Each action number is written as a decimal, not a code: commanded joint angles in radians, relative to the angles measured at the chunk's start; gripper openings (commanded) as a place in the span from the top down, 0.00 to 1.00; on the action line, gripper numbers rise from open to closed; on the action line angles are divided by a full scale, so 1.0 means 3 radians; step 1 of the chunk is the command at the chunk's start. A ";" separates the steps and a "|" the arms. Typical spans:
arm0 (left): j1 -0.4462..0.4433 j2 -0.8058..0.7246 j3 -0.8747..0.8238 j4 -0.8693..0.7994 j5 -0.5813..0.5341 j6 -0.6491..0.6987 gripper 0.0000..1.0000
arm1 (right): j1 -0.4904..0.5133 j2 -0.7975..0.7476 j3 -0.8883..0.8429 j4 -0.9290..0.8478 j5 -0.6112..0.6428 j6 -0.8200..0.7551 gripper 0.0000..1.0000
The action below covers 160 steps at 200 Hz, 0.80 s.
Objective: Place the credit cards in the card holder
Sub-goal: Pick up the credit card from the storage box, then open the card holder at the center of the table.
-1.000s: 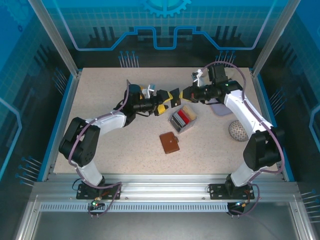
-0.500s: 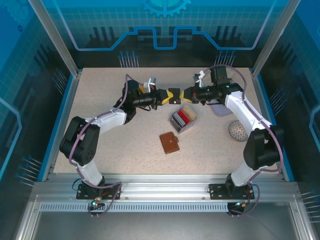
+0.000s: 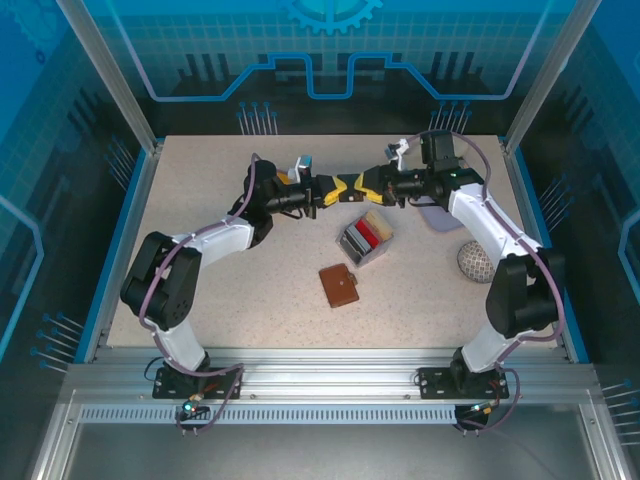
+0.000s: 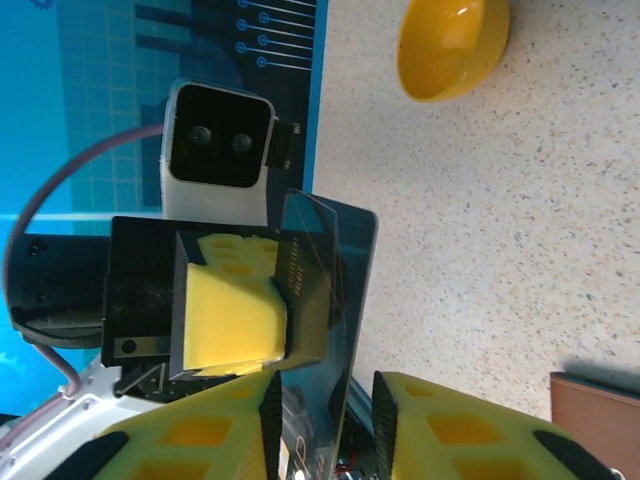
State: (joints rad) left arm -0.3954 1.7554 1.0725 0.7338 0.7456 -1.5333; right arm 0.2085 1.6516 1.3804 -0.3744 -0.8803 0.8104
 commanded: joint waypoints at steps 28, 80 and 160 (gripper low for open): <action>-0.0001 0.0088 -0.0010 0.0196 -0.0015 -0.0346 1.00 | -0.0054 0.0122 0.0021 0.0134 -0.0247 0.0165 0.86; 0.0002 -0.0195 0.0024 -0.1536 -0.0200 0.0836 0.59 | -0.0040 -0.0055 -0.0030 -0.0524 0.0303 -0.0521 0.95; -0.0138 -0.0963 -0.0648 -0.3444 -0.1302 0.1786 0.33 | 0.1265 -0.0411 -0.0842 -0.0939 0.2258 -0.1243 0.97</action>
State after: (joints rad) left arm -0.4057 1.5105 0.9569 -0.1455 0.4557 -1.0618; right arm 0.4797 1.5280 1.1770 -0.6258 -0.3946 0.4877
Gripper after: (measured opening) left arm 0.663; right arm 0.047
